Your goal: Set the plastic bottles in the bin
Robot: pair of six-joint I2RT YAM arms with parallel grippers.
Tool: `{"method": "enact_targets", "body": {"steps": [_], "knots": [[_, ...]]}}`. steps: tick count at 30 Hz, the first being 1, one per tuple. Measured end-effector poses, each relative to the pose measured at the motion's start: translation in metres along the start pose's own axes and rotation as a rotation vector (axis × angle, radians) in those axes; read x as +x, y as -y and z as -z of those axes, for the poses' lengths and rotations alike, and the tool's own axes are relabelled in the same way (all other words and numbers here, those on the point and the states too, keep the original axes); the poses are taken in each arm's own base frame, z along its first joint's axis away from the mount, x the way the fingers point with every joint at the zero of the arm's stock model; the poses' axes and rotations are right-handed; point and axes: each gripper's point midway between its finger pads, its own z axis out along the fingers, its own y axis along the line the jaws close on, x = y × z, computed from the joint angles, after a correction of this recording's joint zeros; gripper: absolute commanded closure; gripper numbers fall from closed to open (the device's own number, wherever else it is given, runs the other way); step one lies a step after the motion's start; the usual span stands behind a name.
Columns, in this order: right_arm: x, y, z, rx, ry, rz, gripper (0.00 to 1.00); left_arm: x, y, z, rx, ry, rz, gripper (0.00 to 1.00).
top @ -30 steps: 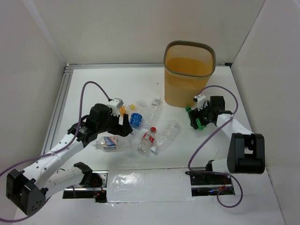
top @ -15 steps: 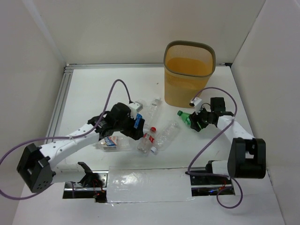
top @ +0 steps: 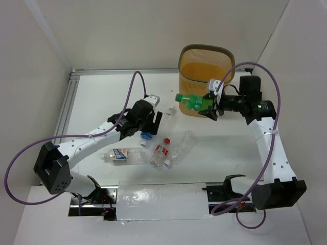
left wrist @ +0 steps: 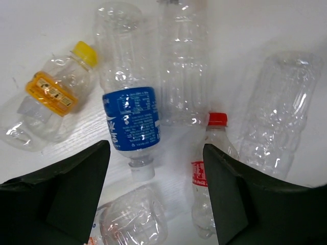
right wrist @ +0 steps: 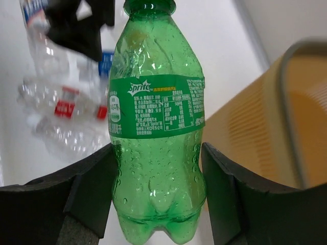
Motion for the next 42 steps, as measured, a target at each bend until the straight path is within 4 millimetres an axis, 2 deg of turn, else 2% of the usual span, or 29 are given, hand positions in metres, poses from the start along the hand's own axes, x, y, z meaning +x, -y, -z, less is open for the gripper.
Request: {"method": "enact_targets", "body": {"steps": [3,4,7,9,12,13,15,18,19,20,21,22,24,26,31,34,35,36,38,40,42], "knots": [[-0.053,0.015,0.007,0.032,0.1,0.01,0.61,-0.004,-0.014,-0.001,-0.043,0.007,0.021,0.18],[-0.072,0.024,0.01,0.053,0.136,0.017,0.61,-0.004,-0.019,-0.002,-0.056,0.007,0.029,0.18],[-0.114,0.058,0.019,0.158,0.208,0.008,0.6,-0.005,-0.035,-0.006,-0.093,0.005,0.054,0.18],[-0.131,0.088,0.024,0.262,0.238,-0.007,0.6,-0.001,-0.041,-0.01,-0.112,-0.007,0.061,0.19],[-0.138,0.134,0.024,0.391,0.235,-0.069,0.6,0.014,-0.044,-0.02,-0.123,-0.049,0.056,0.19],[-0.137,0.152,0.022,0.431,0.231,-0.088,0.57,0.02,-0.045,-0.023,-0.128,-0.065,0.054,0.19],[-0.123,0.181,0.011,0.485,0.204,-0.136,0.52,0.03,-0.046,-0.027,-0.134,-0.092,0.053,0.19],[-0.077,0.208,-0.011,0.525,0.121,-0.234,0.36,0.035,-0.048,-0.029,-0.139,-0.103,0.066,0.19],[-0.06,0.214,-0.018,0.528,0.092,-0.267,0.3,0.034,-0.048,-0.029,-0.139,-0.099,0.069,0.19],[-0.043,0.218,-0.026,0.526,0.061,-0.302,0.11,0.032,-0.048,-0.03,-0.139,-0.092,0.072,0.17],[-0.028,0.22,-0.031,0.522,0.035,-0.339,0.05,0.031,-0.05,-0.031,-0.141,-0.089,0.075,0.17],[-0.016,0.222,-0.034,0.519,0.015,-0.37,0.0,0.031,-0.051,-0.032,-0.143,-0.089,0.078,0.16],[0.003,0.223,-0.036,0.51,-0.016,-0.415,0.0,0.032,-0.053,-0.036,-0.149,-0.095,0.081,0.16],[0.009,0.224,-0.029,0.511,-0.02,-0.439,0.0,0.036,-0.055,-0.04,-0.155,-0.109,0.081,0.16],[-0.011,0.222,0.007,0.496,0.065,-0.464,0.0,0.044,-0.054,-0.048,-0.15,-0.137,0.08,0.23],[-0.028,0.21,0.033,0.453,0.122,-0.446,0.17,0.046,-0.051,-0.054,-0.139,-0.143,0.08,0.26],[-0.033,0.202,0.041,0.431,0.131,-0.433,0.23,0.048,-0.05,-0.057,-0.134,-0.149,0.08,0.26],[-0.037,0.191,0.044,0.4,0.132,-0.415,0.34,0.05,-0.049,-0.06,-0.128,-0.153,0.081,0.26],[-0.044,0.161,0.043,0.325,0.13,-0.377,0.39,0.055,-0.048,-0.067,-0.125,-0.168,0.079,0.26],[-0.044,0.125,0.038,0.25,0.115,-0.323,0.4,0.062,-0.048,-0.073,-0.126,-0.189,0.075,0.27],[-0.038,0.096,0.033,0.2,0.095,-0.277,0.32,0.059,-0.046,-0.076,-0.12,-0.179,0.077,0.27]]}}
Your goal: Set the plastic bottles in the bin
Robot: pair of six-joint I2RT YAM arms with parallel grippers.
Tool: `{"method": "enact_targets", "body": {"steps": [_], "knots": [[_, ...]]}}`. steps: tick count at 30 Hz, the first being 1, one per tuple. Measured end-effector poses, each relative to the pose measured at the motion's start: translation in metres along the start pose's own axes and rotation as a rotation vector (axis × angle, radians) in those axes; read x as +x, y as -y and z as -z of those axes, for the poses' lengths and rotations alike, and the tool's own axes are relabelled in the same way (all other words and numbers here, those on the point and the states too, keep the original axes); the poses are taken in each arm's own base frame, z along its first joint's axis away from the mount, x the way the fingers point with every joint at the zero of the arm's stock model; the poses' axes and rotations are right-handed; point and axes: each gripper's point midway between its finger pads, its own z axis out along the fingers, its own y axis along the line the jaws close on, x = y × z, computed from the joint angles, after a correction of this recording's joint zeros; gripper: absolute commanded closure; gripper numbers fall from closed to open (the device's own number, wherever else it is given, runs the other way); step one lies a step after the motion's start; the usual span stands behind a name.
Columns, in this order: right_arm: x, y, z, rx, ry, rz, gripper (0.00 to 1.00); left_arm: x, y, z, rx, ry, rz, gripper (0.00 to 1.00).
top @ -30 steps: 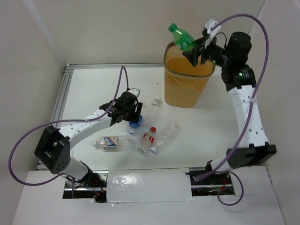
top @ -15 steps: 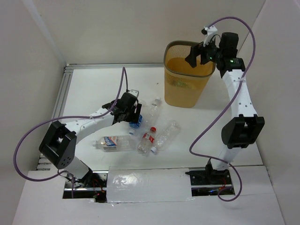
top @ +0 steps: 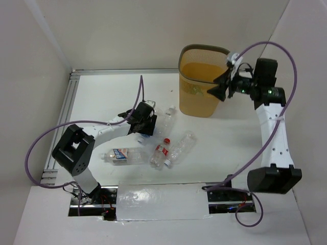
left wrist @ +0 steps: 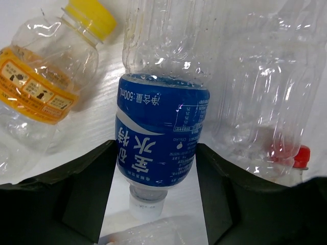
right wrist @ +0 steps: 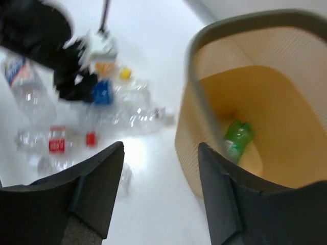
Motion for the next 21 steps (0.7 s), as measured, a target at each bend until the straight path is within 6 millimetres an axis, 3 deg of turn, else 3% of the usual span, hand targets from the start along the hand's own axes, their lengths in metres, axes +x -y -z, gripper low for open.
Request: {"method": "enact_targets", "body": {"steps": [1,5,7,11,15,19,21], "knots": [[0.017,-0.024,0.003,-0.037,-0.025,0.035,0.18,-0.001,0.001,-0.001,0.004,0.002,0.001,0.28],[0.04,-0.058,0.007,-0.092,-0.051,0.105,0.07,-0.009,0.006,-0.007,0.015,0.019,0.003,0.34],[0.051,-0.073,0.008,-0.121,-0.063,0.16,0.0,-0.011,0.008,-0.009,0.022,0.024,0.003,0.32],[0.074,-0.099,0.007,-0.189,-0.089,0.259,0.0,-0.013,0.009,-0.009,0.029,0.031,0.002,0.15],[0.096,-0.111,0.003,-0.24,-0.137,0.303,0.0,-0.004,0.01,-0.014,0.034,-0.006,-0.005,0.08],[0.112,-0.114,0.001,-0.263,-0.174,0.312,0.0,0.004,0.011,-0.017,0.038,-0.035,-0.007,0.08],[0.118,-0.115,0.0,-0.267,-0.188,0.313,0.0,0.004,0.012,-0.017,0.044,-0.035,-0.008,0.16]]}}
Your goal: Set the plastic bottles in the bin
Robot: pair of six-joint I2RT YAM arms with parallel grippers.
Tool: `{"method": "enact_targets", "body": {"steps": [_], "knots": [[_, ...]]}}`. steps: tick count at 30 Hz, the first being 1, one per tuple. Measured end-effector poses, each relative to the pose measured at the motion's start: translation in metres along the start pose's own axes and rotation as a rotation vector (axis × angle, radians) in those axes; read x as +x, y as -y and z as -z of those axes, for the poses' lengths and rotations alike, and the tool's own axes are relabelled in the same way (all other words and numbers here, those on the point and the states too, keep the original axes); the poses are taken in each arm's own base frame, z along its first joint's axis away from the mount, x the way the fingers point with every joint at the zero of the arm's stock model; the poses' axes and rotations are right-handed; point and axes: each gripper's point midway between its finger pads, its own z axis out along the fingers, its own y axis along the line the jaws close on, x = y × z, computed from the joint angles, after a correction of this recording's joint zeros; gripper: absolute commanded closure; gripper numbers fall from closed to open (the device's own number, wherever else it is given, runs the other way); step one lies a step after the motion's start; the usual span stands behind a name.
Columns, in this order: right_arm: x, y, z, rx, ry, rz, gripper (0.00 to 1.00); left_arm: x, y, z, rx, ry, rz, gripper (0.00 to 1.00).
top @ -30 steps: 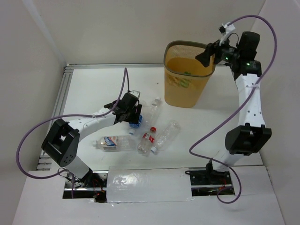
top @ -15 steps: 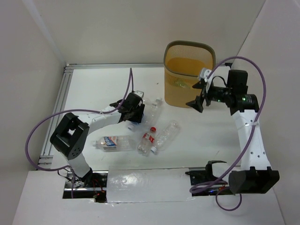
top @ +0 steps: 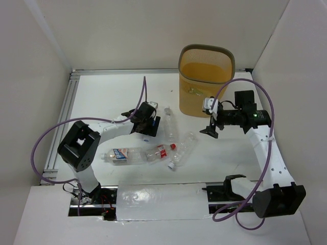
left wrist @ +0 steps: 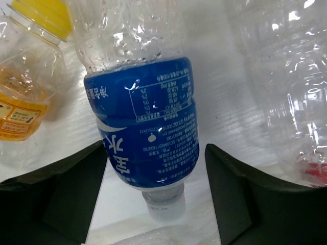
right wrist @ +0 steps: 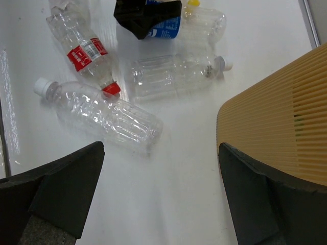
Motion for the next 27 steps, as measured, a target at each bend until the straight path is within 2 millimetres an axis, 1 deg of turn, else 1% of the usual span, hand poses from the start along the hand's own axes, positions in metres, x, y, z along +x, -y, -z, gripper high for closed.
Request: {"method": "enact_targets", "body": {"steps": [3,4,7,8,11,14,16,18,20,22,24,27], "knots": [[0.005,-0.004,-0.003,-0.013,-0.01,-0.004,0.0,0.001,0.001,0.0,0.007,-0.004,-0.002,0.27],[0.007,-0.006,-0.004,-0.017,-0.013,-0.005,0.0,0.001,0.001,0.0,0.008,-0.005,-0.003,0.36],[0.014,-0.01,-0.008,-0.029,-0.027,-0.011,0.0,0.001,0.002,0.0,0.013,-0.005,-0.006,0.52],[0.017,-0.011,-0.009,-0.033,-0.034,-0.008,0.0,0.001,0.002,0.0,0.013,-0.005,-0.007,0.61],[0.03,-0.02,-0.014,-0.064,-0.052,0.023,0.0,0.001,0.003,0.001,0.016,-0.005,-0.009,0.69],[0.047,-0.033,-0.019,-0.108,-0.069,0.08,0.0,0.001,0.007,0.011,0.025,-0.003,-0.019,0.72],[0.058,-0.043,-0.023,-0.134,-0.079,0.119,0.0,-0.005,0.011,0.027,0.04,0.017,-0.026,0.72],[0.065,-0.053,-0.027,-0.159,-0.082,0.153,0.0,-0.021,0.017,0.05,0.059,0.06,-0.026,0.72],[0.068,-0.059,-0.031,-0.18,-0.082,0.2,0.0,-0.046,0.024,0.077,0.091,0.14,-0.027,0.72],[0.069,-0.062,-0.035,-0.195,-0.085,0.237,0.0,-0.075,0.032,0.108,0.132,0.231,-0.024,0.72],[0.068,-0.06,-0.037,-0.196,-0.084,0.267,0.0,-0.103,0.041,0.14,0.184,0.321,-0.017,0.72],[0.069,-0.059,-0.041,-0.196,-0.089,0.296,0.0,-0.141,0.059,0.182,0.284,0.437,-0.019,0.72]]}}
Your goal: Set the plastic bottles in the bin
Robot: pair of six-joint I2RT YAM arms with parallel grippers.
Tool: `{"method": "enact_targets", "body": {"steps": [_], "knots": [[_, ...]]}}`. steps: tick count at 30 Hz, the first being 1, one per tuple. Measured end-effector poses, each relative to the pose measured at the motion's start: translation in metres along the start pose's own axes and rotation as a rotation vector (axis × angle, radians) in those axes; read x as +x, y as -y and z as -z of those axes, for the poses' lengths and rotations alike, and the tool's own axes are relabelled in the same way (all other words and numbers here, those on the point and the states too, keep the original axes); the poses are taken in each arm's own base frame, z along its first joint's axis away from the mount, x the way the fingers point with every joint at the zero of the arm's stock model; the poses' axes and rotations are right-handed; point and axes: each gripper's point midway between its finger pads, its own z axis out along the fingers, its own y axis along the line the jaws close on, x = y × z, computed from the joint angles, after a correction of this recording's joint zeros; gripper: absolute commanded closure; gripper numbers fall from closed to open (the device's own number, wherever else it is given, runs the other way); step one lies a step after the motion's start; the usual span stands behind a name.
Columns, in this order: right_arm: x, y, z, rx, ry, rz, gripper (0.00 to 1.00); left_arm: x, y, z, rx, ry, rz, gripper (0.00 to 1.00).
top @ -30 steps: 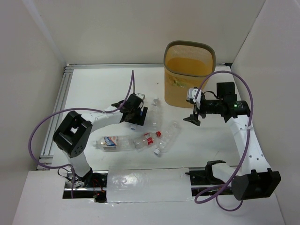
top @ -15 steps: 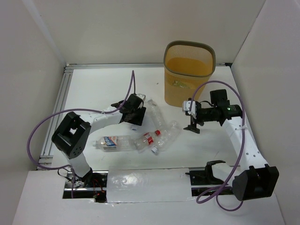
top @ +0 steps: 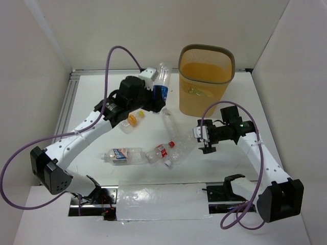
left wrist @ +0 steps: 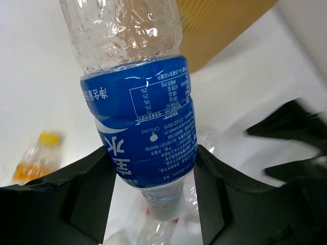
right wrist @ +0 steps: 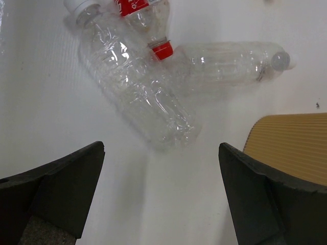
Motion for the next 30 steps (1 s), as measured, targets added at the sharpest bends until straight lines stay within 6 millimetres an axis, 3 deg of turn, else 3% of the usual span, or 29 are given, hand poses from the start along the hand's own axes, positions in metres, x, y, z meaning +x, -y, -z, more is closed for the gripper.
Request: {"method": "enact_targets", "body": {"steps": [4,7,10,12,16,17,18,22,23,25,30], "knots": [[0.005,-0.008,-0.007,-0.026,-0.011,-0.001,0.0,-0.063,0.04,0.012,0.162,0.133,-0.013,0.72],[0.008,-0.011,-0.011,-0.033,-0.024,-0.001,0.0,-0.11,0.066,0.01,0.265,0.234,-0.039,0.72],[0.008,-0.01,-0.012,-0.029,-0.025,-0.006,0.0,-0.148,0.086,-0.005,0.328,0.302,-0.05,0.7],[0.007,-0.008,-0.014,-0.021,-0.023,-0.008,0.0,-0.167,0.094,-0.026,0.352,0.346,-0.049,0.66],[0.004,-0.004,-0.015,0.002,-0.023,-0.008,0.0,-0.172,0.096,-0.079,0.342,0.356,0.001,0.6],[0.003,-0.003,-0.014,0.008,-0.023,-0.009,0.0,-0.172,0.095,-0.085,0.338,0.358,0.006,0.52],[0.003,-0.002,-0.014,0.014,-0.023,-0.006,0.0,-0.168,0.092,-0.105,0.323,0.355,0.027,0.52],[0.005,-0.001,-0.014,0.031,-0.029,-0.004,0.0,-0.159,0.082,-0.149,0.256,0.345,0.073,0.24],[0.006,-0.002,-0.015,0.031,-0.03,-0.005,0.0,-0.157,0.078,-0.156,0.235,0.346,0.082,0.09],[0.009,-0.004,-0.017,0.031,-0.033,-0.013,0.0,-0.16,0.075,-0.162,0.214,0.366,0.095,0.0],[0.014,-0.006,-0.022,0.034,-0.045,-0.005,0.0,-0.179,0.076,-0.152,0.204,0.418,0.113,0.0]]}}
